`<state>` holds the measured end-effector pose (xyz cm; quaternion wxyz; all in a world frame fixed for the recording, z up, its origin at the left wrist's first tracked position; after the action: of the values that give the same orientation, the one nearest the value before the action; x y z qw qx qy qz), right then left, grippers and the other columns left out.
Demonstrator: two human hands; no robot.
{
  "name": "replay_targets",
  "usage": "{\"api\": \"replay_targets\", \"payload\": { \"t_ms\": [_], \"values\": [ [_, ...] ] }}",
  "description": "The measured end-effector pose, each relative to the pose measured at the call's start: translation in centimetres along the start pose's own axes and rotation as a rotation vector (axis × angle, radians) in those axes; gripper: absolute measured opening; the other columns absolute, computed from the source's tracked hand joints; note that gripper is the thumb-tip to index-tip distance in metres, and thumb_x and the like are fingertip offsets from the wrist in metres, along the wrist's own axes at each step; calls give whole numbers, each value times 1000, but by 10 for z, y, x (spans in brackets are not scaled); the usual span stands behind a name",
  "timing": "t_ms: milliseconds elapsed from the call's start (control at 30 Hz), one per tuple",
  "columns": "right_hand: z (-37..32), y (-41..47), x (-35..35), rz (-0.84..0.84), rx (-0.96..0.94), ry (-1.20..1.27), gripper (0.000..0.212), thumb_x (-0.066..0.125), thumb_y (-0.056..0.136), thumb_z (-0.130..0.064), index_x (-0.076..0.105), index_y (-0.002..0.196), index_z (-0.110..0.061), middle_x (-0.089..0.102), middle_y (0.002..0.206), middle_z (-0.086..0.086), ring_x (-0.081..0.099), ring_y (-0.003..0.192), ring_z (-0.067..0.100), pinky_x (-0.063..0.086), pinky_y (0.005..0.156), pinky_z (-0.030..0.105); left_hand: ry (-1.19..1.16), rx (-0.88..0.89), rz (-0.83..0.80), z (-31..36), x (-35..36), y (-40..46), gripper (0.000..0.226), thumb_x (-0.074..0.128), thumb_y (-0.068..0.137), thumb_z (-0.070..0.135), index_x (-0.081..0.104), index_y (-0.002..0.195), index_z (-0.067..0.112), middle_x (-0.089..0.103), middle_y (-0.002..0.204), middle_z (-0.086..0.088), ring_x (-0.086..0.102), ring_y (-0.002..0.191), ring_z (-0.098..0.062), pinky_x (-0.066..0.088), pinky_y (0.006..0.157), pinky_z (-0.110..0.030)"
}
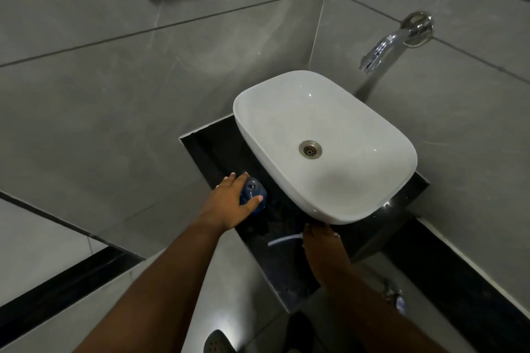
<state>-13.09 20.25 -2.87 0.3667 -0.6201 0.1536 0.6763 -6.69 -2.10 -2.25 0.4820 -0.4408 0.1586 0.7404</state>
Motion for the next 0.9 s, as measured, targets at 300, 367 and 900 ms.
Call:
{"api": "replay_targets", "payload": {
  "t_ms": [300, 367, 900],
  "values": [
    [-9, -2, -24, -69, -62, 124, 26, 55, 89, -38, 58, 101, -15, 62, 104, 9, 62, 94, 29, 49, 82, 40, -65, 24, -4, -1, 2, 4, 73, 61, 90, 50, 30, 151, 25, 30, 158, -12, 19, 148, -28, 21, 119, -46],
    [-7, -2, -42, -99, -48, 268, 30, 63, 85, -36, 53, 104, -14, 60, 110, 10, 61, 100, 29, 50, 84, 39, -93, 19, -4, -4, 3, 4, 74, 62, 89, 51, 30, 151, 27, 29, 159, -12, 18, 148, -29, 22, 117, -47],
    [-48, 57, -216, 93, -381, -94, 44, 73, 79, -36, 53, 110, -12, 61, 103, 9, 63, 88, 28, 46, 67, 35, 206, 152, 153, -9, 5, 6, 85, 33, 81, 77, 19, 153, 33, 9, 164, -9, -7, 149, -31, -6, 115, -44]
  ]
}}
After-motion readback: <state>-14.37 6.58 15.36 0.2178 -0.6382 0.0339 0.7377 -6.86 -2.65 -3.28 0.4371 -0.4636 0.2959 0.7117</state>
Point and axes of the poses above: each hand's wrist, its own y-axis towards the middle knuckle, its own x-axis out of the palm, z = x × y, the point moved 5 cm from there along y, towards the middle knuckle
